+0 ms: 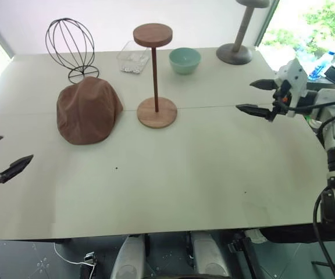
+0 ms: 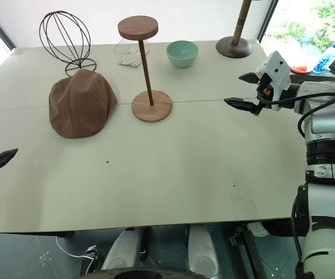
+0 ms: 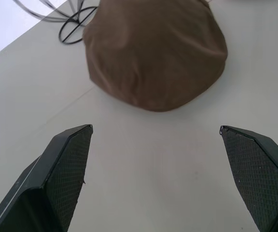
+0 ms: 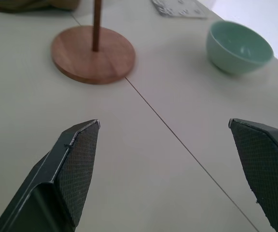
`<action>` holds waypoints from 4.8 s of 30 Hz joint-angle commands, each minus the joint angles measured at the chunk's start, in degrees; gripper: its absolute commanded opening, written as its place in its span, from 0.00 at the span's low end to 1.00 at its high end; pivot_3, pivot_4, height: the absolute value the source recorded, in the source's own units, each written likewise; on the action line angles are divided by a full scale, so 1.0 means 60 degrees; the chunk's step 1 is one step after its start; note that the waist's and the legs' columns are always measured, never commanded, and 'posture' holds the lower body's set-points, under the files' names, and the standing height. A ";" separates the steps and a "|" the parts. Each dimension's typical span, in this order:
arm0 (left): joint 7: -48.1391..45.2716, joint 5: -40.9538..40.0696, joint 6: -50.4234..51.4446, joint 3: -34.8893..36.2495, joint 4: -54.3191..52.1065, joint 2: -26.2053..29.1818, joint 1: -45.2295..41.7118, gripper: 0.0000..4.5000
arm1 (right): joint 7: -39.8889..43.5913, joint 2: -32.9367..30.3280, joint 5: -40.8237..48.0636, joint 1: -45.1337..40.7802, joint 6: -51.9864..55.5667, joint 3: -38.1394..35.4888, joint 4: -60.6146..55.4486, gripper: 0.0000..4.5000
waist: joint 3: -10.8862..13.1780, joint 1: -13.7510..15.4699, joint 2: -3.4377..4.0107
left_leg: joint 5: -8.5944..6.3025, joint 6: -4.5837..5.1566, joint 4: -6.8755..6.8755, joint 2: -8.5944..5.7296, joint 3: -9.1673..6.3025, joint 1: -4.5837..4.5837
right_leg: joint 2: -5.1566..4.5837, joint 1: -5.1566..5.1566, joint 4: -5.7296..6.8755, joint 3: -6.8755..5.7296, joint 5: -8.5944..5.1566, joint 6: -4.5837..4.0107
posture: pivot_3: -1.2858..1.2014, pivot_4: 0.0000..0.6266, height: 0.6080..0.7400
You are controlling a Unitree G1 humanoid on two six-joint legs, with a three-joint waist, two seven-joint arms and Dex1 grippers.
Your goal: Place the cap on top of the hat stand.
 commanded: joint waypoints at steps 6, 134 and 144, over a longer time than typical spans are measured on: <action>-0.0153 0.2666 -0.3194 -0.3975 0.1121 0.0945 -0.2054 0.98 | 0.0593 -0.0843 0.2381 -0.0012 0.3799 -0.0128 -0.5545 0.98 | 0.0010 -0.0011 0.0023 | 0.0000 0.0000 -0.0006 0.0008 0.0004 0.0005 | 0.0009 -0.0001 0.0000 0.0001 0.0000 0.0002 | 0.52 0.24 1.00; -0.2211 -0.0235 0.2584 -0.2732 -0.2010 0.0401 -0.6151 0.99 | -0.3863 -0.0061 0.4178 -0.0091 0.5472 -0.0316 -0.7439 1.00 | 0.0002 -0.0028 -0.0020 | 0.0000 0.0014 0.0162 0.0009 -0.0023 -0.0067 | 0.0015 -0.0008 0.0112 -0.0020 0.0028 0.0070 | 0.52 0.24 1.00; -0.4171 -0.4230 0.6995 -0.3169 0.2246 0.2861 -0.9274 0.99 | -0.7585 0.2480 0.2805 0.0293 0.6681 0.1146 -0.9002 1.00 | -0.0002 -0.0164 -0.0028 | 0.0000 0.0016 0.0164 0.0015 -0.0063 -0.0060 | 0.0033 0.0001 0.0127 -0.0047 0.0009 0.0043 | 0.52 0.24 1.00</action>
